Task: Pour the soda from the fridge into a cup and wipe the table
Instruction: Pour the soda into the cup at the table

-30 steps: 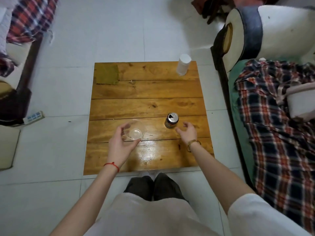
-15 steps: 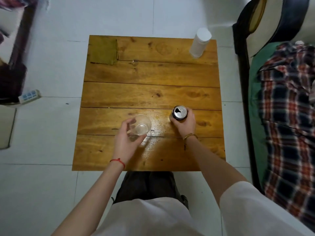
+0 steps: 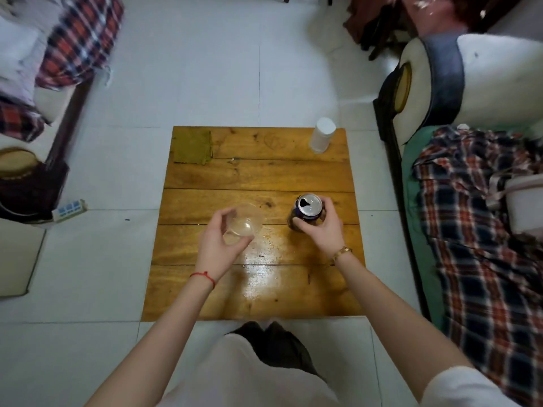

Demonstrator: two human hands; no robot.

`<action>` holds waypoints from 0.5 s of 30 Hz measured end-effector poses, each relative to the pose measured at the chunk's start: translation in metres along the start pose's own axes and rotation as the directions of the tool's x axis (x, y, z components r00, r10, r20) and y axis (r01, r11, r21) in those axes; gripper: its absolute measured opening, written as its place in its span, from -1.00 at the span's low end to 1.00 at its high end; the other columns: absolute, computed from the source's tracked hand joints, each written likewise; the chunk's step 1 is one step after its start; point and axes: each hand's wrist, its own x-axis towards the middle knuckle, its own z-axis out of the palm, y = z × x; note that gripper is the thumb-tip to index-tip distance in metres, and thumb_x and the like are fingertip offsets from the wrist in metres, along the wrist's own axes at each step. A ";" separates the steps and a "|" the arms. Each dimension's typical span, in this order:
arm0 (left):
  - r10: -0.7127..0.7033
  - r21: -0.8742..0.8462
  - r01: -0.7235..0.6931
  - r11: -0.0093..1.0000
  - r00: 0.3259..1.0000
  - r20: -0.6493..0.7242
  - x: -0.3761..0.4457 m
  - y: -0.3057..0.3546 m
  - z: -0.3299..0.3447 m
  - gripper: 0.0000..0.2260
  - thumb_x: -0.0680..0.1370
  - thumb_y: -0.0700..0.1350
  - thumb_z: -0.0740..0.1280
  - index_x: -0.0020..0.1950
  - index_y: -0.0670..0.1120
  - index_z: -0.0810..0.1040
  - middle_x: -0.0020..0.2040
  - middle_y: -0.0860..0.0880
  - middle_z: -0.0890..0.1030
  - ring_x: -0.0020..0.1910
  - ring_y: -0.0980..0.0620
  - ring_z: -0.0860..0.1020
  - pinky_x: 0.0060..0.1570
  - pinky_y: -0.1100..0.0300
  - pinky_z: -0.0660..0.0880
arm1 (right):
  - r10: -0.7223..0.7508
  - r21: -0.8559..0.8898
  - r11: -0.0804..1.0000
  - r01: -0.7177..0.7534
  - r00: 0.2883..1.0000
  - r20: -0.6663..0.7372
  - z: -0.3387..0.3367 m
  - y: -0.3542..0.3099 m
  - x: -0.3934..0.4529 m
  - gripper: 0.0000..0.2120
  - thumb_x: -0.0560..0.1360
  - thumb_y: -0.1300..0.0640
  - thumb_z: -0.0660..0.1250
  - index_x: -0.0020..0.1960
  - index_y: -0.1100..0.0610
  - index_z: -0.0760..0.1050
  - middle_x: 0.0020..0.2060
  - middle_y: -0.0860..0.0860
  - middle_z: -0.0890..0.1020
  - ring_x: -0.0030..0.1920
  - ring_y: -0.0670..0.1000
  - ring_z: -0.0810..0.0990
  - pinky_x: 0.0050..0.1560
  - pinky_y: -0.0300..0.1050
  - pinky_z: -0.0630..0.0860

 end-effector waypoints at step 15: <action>0.309 0.090 -0.318 0.944 0.946 0.097 -0.005 0.131 -0.069 -0.39 0.33 0.05 0.58 0.32 0.00 0.47 0.14 0.08 0.58 0.09 0.12 0.58 0.06 0.31 0.54 | -0.390 -0.246 0.875 0.417 0.908 0.153 -0.086 -0.190 -0.057 -0.25 0.19 -0.29 0.49 0.31 -0.12 0.36 0.20 -0.04 0.53 0.21 -0.04 0.53 0.29 0.02 0.49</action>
